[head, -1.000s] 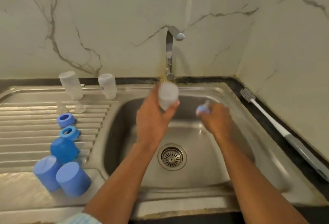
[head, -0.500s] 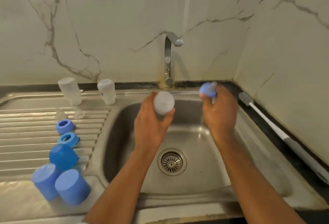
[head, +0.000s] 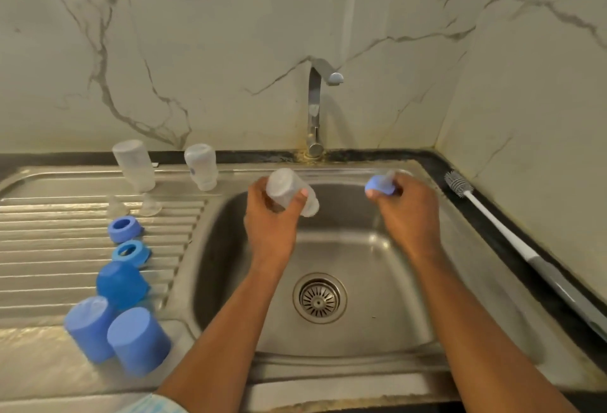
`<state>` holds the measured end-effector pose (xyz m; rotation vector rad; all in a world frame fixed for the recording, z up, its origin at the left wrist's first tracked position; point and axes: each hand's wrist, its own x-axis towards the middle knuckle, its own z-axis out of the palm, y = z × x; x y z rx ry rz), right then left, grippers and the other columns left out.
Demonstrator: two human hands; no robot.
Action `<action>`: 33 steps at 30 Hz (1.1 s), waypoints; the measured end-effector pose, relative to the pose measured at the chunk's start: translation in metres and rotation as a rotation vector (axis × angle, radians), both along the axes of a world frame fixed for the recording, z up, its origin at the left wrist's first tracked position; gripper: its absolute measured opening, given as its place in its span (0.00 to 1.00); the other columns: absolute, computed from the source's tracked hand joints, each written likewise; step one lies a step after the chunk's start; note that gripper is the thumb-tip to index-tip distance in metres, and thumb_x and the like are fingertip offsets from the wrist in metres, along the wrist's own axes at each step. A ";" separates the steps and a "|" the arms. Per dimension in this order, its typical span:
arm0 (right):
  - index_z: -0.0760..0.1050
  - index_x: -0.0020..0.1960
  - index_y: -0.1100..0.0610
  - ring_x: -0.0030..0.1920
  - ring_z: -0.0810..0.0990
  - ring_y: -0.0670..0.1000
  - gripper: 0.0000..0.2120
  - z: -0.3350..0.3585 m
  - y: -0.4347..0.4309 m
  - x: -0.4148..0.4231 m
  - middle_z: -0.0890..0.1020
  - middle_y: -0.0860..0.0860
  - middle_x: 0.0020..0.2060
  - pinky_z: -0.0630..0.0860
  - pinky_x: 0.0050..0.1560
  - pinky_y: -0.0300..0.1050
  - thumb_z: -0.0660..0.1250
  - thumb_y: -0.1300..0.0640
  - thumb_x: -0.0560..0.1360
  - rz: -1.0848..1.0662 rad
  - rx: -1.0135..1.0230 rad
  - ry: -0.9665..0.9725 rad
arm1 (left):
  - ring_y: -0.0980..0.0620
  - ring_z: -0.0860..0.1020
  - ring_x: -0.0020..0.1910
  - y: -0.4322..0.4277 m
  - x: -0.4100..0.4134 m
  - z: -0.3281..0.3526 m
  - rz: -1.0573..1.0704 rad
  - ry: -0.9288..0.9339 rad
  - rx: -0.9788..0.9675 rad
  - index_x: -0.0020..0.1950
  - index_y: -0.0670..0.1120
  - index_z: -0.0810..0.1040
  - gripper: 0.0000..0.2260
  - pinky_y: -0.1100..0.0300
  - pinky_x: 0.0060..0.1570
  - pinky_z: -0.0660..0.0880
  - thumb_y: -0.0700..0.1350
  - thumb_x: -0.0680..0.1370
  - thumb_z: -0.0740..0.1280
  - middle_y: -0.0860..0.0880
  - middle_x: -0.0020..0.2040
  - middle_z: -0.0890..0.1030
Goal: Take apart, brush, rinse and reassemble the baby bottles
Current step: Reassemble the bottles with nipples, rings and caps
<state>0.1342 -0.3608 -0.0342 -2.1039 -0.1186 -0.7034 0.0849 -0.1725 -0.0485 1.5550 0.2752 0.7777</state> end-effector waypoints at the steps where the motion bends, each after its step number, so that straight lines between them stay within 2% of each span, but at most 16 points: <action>1: 0.81 0.50 0.54 0.47 0.81 0.51 0.07 0.012 0.004 -0.002 0.83 0.49 0.44 0.74 0.48 0.44 0.72 0.53 0.74 -0.019 0.063 -0.216 | 0.57 0.78 0.56 0.002 -0.001 0.003 0.066 -0.069 0.112 0.67 0.50 0.72 0.27 0.57 0.58 0.77 0.49 0.72 0.78 0.56 0.58 0.79; 3: 0.79 0.53 0.58 0.49 0.79 0.49 0.09 0.012 0.005 -0.001 0.82 0.50 0.47 0.73 0.52 0.43 0.71 0.55 0.74 -0.049 0.025 -0.354 | 0.54 0.79 0.57 0.007 0.000 -0.002 0.042 -0.013 0.467 0.69 0.51 0.71 0.28 0.58 0.56 0.77 0.52 0.72 0.77 0.53 0.60 0.80; 5: 0.80 0.51 0.58 0.49 0.81 0.54 0.10 -0.013 0.005 0.004 0.83 0.53 0.45 0.73 0.47 0.43 0.72 0.54 0.73 0.020 -0.202 0.135 | 0.48 0.80 0.59 0.004 -0.002 -0.007 -0.113 0.354 0.836 0.70 0.52 0.70 0.28 0.52 0.57 0.77 0.56 0.73 0.74 0.49 0.59 0.81; 6: 0.81 0.50 0.58 0.47 0.82 0.56 0.11 -0.021 0.004 0.002 0.83 0.54 0.43 0.72 0.44 0.43 0.73 0.53 0.73 0.069 -0.326 0.428 | 0.46 0.79 0.60 0.002 -0.004 -0.009 -0.124 0.429 0.892 0.71 0.53 0.69 0.29 0.51 0.58 0.77 0.57 0.73 0.73 0.48 0.60 0.81; 7: 0.81 0.51 0.58 0.46 0.82 0.55 0.11 -0.020 0.004 -0.001 0.83 0.54 0.42 0.71 0.43 0.42 0.72 0.51 0.74 0.075 -0.345 0.463 | 0.46 0.78 0.61 -0.001 -0.007 -0.008 -0.080 0.344 0.873 0.72 0.52 0.69 0.29 0.52 0.58 0.76 0.58 0.74 0.73 0.48 0.61 0.80; 10: 0.80 0.55 0.58 0.48 0.79 0.49 0.10 0.016 0.011 -0.008 0.82 0.49 0.49 0.71 0.49 0.40 0.71 0.55 0.76 -0.063 -0.018 -0.309 | 0.48 0.75 0.63 -0.009 -0.006 0.004 0.039 -0.043 0.869 0.72 0.48 0.69 0.30 0.56 0.56 0.72 0.53 0.74 0.75 0.47 0.64 0.79; 12: 0.79 0.53 0.59 0.49 0.80 0.51 0.08 0.018 0.011 -0.006 0.82 0.51 0.49 0.71 0.49 0.41 0.71 0.56 0.76 0.008 -0.093 -0.282 | 0.46 0.76 0.63 -0.007 -0.007 -0.003 -0.079 0.248 0.994 0.72 0.51 0.68 0.29 0.52 0.58 0.74 0.56 0.74 0.73 0.48 0.63 0.79; 13: 0.79 0.49 0.58 0.48 0.81 0.53 0.07 0.006 0.011 -0.005 0.83 0.53 0.47 0.70 0.45 0.41 0.71 0.54 0.75 0.078 -0.195 0.053 | 0.46 0.77 0.62 -0.007 -0.008 -0.007 -0.099 0.409 1.009 0.72 0.53 0.67 0.29 0.51 0.57 0.75 0.58 0.75 0.71 0.48 0.62 0.80; 14: 0.79 0.46 0.57 0.46 0.81 0.55 0.08 -0.009 0.008 -0.005 0.83 0.54 0.44 0.70 0.41 0.42 0.72 0.52 0.74 0.114 -0.326 0.437 | 0.46 0.78 0.61 -0.007 -0.007 -0.010 -0.070 0.419 0.940 0.72 0.54 0.67 0.29 0.50 0.57 0.76 0.60 0.74 0.71 0.49 0.61 0.80; 15: 0.78 0.44 0.56 0.44 0.82 0.55 0.09 -0.020 0.006 -0.005 0.82 0.53 0.41 0.69 0.40 0.42 0.72 0.51 0.74 0.125 -0.360 0.542 | 0.47 0.78 0.60 -0.006 -0.007 -0.009 -0.026 0.335 0.798 0.72 0.54 0.67 0.29 0.50 0.57 0.76 0.60 0.74 0.71 0.50 0.61 0.80; 17: 0.80 0.46 0.54 0.41 0.79 0.50 0.08 -0.011 0.003 0.000 0.81 0.48 0.40 0.69 0.42 0.41 0.72 0.49 0.74 0.012 -0.180 0.279 | 0.50 0.78 0.58 -0.008 -0.003 -0.001 -0.031 0.117 0.556 0.70 0.55 0.66 0.29 0.51 0.57 0.77 0.55 0.73 0.74 0.53 0.59 0.78; 19: 0.79 0.49 0.52 0.42 0.77 0.44 0.06 0.010 0.007 -0.004 0.80 0.42 0.40 0.70 0.43 0.36 0.73 0.53 0.74 0.016 0.100 -0.015 | 0.54 0.79 0.54 -0.009 -0.004 -0.004 -0.153 0.135 0.242 0.69 0.56 0.65 0.29 0.54 0.55 0.79 0.47 0.73 0.75 0.56 0.58 0.76; 21: 0.77 0.49 0.52 0.42 0.79 0.42 0.08 0.016 0.009 -0.007 0.80 0.40 0.41 0.71 0.44 0.29 0.74 0.57 0.73 0.092 0.263 -0.041 | 0.54 0.78 0.55 -0.013 -0.004 -0.004 -0.287 0.200 -0.129 0.67 0.54 0.68 0.23 0.58 0.52 0.80 0.41 0.76 0.72 0.53 0.59 0.75; 24: 0.76 0.54 0.55 0.47 0.82 0.48 0.14 0.008 0.007 -0.007 0.82 0.48 0.46 0.77 0.51 0.44 0.75 0.57 0.71 0.151 0.426 0.068 | 0.47 0.80 0.57 -0.012 -0.003 0.002 -0.403 0.192 -0.572 0.63 0.49 0.73 0.13 0.59 0.48 0.82 0.40 0.79 0.67 0.45 0.60 0.77; 28: 0.69 0.64 0.47 0.48 0.84 0.55 0.24 0.012 0.006 -0.006 0.83 0.55 0.44 0.80 0.55 0.59 0.74 0.57 0.71 0.283 0.558 0.149 | 0.43 0.82 0.55 -0.011 -0.009 0.010 -0.466 0.179 -0.833 0.59 0.45 0.75 0.09 0.55 0.49 0.81 0.41 0.79 0.65 0.40 0.56 0.80; 33: 0.69 0.56 0.29 0.50 0.84 0.54 0.25 0.005 0.011 -0.008 0.84 0.55 0.47 0.79 0.57 0.61 0.73 0.45 0.63 0.365 0.456 0.210 | 0.39 0.81 0.60 -0.013 -0.011 0.013 -0.489 0.203 -0.903 0.55 0.44 0.76 0.06 0.53 0.54 0.79 0.41 0.79 0.65 0.39 0.54 0.82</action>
